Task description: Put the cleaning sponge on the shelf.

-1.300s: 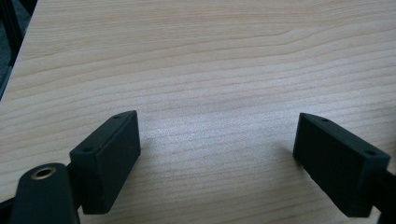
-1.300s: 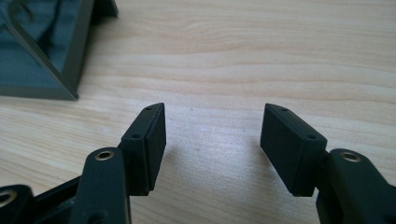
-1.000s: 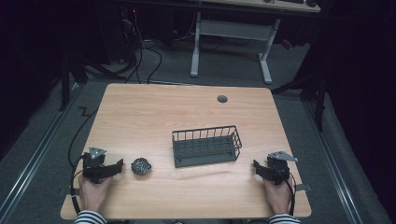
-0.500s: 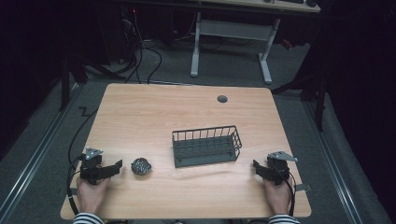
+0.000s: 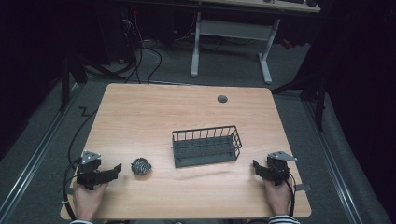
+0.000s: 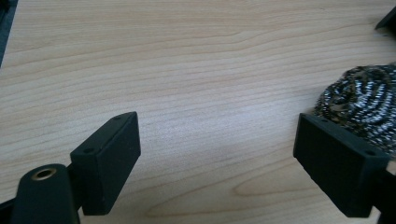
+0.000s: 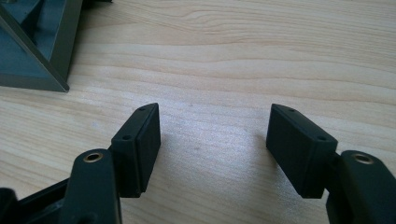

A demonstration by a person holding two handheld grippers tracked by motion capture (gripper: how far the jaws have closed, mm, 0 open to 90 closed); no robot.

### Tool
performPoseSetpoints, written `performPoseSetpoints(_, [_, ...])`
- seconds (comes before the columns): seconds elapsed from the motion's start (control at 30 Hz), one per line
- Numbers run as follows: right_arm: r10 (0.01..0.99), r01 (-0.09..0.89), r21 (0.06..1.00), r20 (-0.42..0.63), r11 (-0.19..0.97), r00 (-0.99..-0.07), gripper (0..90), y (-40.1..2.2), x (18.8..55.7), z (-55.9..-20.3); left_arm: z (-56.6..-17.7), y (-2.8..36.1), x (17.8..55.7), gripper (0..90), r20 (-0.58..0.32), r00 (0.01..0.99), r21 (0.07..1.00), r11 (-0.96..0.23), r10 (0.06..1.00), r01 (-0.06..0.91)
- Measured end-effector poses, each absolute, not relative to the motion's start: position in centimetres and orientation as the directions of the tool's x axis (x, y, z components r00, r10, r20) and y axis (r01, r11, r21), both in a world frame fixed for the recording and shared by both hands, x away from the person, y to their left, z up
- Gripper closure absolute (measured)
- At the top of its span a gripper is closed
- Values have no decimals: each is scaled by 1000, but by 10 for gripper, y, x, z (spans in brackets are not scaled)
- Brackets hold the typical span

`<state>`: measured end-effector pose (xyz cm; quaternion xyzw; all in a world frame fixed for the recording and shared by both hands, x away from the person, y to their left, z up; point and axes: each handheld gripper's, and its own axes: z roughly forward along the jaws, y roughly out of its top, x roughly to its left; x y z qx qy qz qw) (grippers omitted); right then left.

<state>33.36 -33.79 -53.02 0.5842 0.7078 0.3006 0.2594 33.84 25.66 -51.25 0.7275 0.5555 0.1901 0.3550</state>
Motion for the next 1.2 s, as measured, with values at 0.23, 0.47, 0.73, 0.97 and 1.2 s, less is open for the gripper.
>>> performPoseSetpoints(0.23, [983,670,729,-16,139,-185,351,-338,334,-530,-503,255,329,152,-126,336,739,-137,933,660])
performPoseSetpoints(0.47, [983,670,730,-17,139,-185,350,-338,334,-530,-493,244,321,149,-121,367,743,-161,922,649])
performPoseSetpoints(0.73, [983,671,729,-16,137,-184,349,-338,334,-530,-486,228,317,141,-121,408,747,-188,905,638])
performPoseSetpoints(0.97, [983,671,729,-16,138,-185,349,-338,334,-530,-481,211,318,117,-113,449,741,-226,886,632])
performPoseSetpoints(1.2, [983,671,729,-16,138,-185,348,-338,334,-530,-480,195,323,96,-93,475,729,-265,875,631])
